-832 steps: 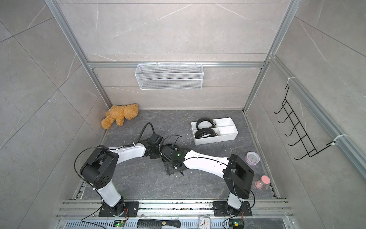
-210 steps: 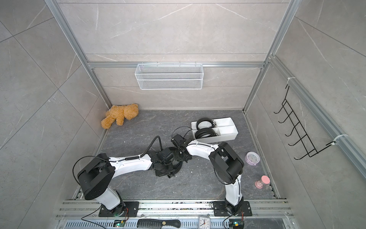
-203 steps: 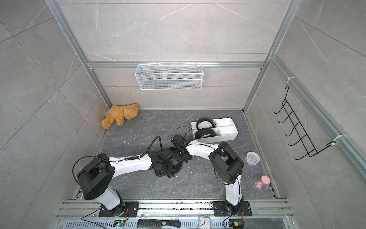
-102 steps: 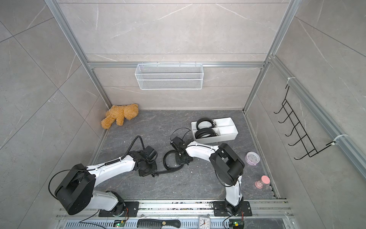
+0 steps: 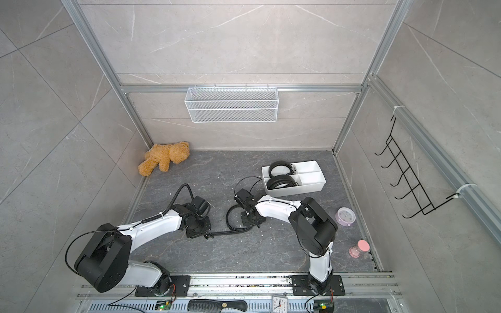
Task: Place the belts into the storage roll
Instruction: Roll the belt at the center of the board.
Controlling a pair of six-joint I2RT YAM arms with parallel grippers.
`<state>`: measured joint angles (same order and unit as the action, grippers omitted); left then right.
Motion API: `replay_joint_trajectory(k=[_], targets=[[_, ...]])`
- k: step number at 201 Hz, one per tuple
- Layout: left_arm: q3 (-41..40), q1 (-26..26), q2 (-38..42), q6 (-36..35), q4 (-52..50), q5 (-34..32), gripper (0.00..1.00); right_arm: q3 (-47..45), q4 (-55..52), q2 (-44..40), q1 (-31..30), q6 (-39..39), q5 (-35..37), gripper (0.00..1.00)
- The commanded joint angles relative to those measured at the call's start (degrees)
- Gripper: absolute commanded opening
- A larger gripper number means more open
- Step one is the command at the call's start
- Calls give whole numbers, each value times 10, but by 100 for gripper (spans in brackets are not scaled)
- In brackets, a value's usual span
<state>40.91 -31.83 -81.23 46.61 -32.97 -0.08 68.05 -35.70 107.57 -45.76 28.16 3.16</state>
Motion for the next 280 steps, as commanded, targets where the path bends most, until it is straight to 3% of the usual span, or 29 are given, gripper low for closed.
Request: replay_joint_trajectory(k=[1,33,63,76,101,145,193,280], targets=[[-2,19,0,-28,-84,-79,0,-31,-128,34,12,-39,58,32],[10,24,5,-44,-97,-88,0,-24,-106,23,22,-48,41,51],[16,26,-1,-57,-102,-93,0,1,-106,42,32,-52,32,42],[19,33,-5,-60,-100,-99,0,5,-109,44,33,-53,30,32],[33,60,-11,-76,-95,-106,0,-20,-109,34,33,-53,32,22],[59,128,-16,-126,-98,-130,0,-65,-121,12,34,-57,72,28],[55,137,-32,-119,-104,-127,0,-46,-147,35,42,-65,104,31],[63,185,-24,-123,-121,-138,0,-42,-152,32,55,-75,95,35]])
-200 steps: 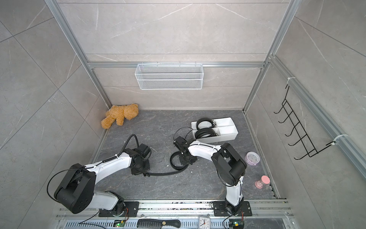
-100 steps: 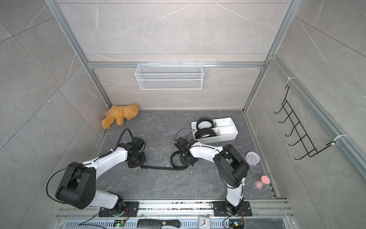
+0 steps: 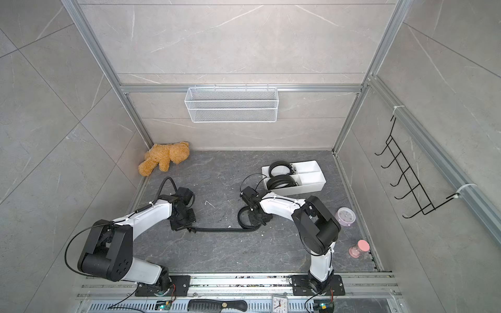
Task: Place the belts into the storage roll
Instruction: Roll the belt at the center of the board.
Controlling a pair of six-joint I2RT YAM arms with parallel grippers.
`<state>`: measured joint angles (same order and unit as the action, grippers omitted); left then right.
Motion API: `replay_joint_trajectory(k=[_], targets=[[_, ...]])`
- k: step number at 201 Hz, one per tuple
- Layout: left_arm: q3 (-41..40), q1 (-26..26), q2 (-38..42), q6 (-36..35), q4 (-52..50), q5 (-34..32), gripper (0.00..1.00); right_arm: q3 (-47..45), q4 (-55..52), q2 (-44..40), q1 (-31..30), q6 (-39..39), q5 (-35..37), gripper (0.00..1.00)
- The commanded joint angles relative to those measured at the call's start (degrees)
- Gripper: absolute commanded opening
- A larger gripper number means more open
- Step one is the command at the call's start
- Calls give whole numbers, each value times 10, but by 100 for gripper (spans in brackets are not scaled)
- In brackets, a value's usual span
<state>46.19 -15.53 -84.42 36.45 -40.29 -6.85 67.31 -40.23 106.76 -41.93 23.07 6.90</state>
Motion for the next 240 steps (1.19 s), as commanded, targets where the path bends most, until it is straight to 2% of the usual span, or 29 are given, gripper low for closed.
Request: replay_joint_trajectory(k=[1,35,70,121,147,178,204,240], targets=[[10,22,9,-21,-48,-71,0,-35,-107,40,17,-24,58,35],[20,42,10,-29,-47,-71,0,-42,-102,39,16,-25,45,33],[48,52,-9,-43,-33,-67,0,-44,-92,36,2,-27,35,21],[170,52,-124,-92,-1,-51,0,-21,-98,48,-88,-13,69,7],[241,50,-198,-111,-7,-42,0,-11,-105,51,-129,-2,82,6],[278,13,-222,-128,46,-7,0,8,-102,51,-166,0,83,5],[318,-28,-253,-142,94,51,0,38,-102,59,-189,-6,78,4],[368,-82,-301,-136,144,92,0,70,-104,80,-211,-8,73,4]])
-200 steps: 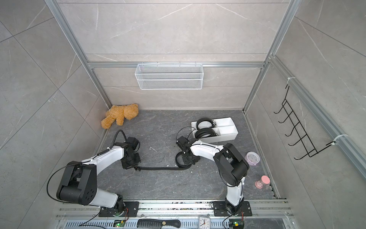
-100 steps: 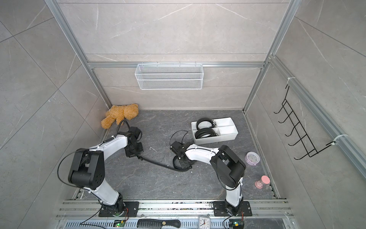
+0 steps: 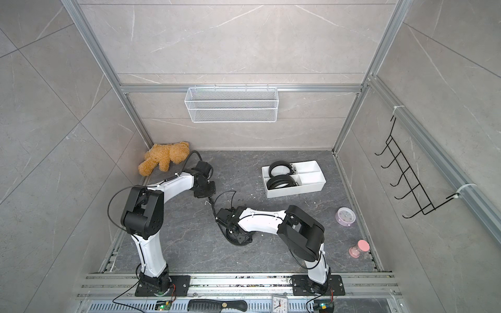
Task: Place the belts into the storage roll
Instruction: Roll the belt at the center of the board.
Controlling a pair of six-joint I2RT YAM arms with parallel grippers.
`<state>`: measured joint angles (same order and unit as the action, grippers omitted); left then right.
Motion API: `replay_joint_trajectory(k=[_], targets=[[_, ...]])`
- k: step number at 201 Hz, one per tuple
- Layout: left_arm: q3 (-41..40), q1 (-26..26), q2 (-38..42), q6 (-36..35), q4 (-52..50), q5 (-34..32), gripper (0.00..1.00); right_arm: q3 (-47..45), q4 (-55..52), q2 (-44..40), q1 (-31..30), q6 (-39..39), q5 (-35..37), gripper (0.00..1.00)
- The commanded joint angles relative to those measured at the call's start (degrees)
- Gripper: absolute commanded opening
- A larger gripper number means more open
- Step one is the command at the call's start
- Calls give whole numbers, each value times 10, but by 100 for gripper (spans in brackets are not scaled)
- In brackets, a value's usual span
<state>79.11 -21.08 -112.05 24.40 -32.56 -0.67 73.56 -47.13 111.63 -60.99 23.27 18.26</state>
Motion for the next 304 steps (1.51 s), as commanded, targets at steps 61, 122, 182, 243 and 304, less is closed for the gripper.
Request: replay_joint_trajectory(k=[61,122,182,243,304], targets=[[110,-71,-88,-46,27,69,34,21,-35,40,-37,1,-42,4],[58,-54,14,-31,49,81,95,18,-39,40,-37,7,-38,3],[-1,17,156,49,-18,53,93,8,-32,35,-37,12,-38,4],[-313,-36,402,249,-73,86,77,2,-24,24,-37,17,-37,4],[-439,-132,528,375,-87,107,42,4,-19,32,-37,18,-40,4]])
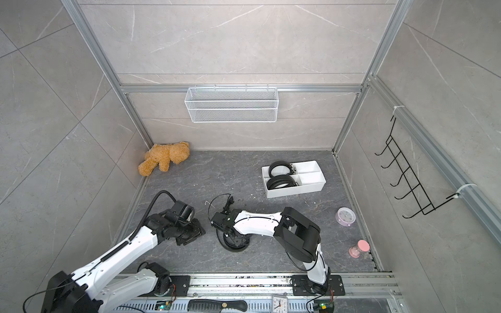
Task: Place the belts into the storage roll
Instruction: Roll the belt at the center of the board.
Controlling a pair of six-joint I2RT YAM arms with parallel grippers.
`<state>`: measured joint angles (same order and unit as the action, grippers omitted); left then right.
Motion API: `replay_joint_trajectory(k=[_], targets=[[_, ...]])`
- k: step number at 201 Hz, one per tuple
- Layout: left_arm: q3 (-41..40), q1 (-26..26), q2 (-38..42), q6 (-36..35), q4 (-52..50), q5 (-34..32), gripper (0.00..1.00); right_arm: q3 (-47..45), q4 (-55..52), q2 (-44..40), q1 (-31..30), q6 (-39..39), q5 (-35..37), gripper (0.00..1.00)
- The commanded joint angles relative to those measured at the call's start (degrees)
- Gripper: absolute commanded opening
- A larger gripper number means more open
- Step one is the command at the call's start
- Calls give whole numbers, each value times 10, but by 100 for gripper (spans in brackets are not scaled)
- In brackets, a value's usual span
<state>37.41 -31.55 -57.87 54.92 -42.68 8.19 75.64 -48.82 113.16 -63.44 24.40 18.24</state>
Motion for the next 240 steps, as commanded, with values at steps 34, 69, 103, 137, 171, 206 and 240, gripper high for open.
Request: replay_joint_trajectory(k=[34,69,103,137,171,206,240], targets=[[-28,-70,-115,91,118,2,43,-17,0,15,-12,6,-39,4],[-52,-74,-147,131,258,-9,43,-8,-6,15,-12,6,-37,4],[-64,-75,-186,162,369,-1,43,-2,-1,16,-12,12,-49,4],[-86,-78,-226,191,421,24,43,1,4,10,-12,21,-62,7],[-94,-78,-175,183,351,-2,44,6,-12,1,-12,29,-59,21],[-92,-78,-163,165,327,-2,45,7,-26,-10,-5,38,-58,43],[-88,-77,-177,150,329,10,45,3,-29,-33,5,42,-57,47]])
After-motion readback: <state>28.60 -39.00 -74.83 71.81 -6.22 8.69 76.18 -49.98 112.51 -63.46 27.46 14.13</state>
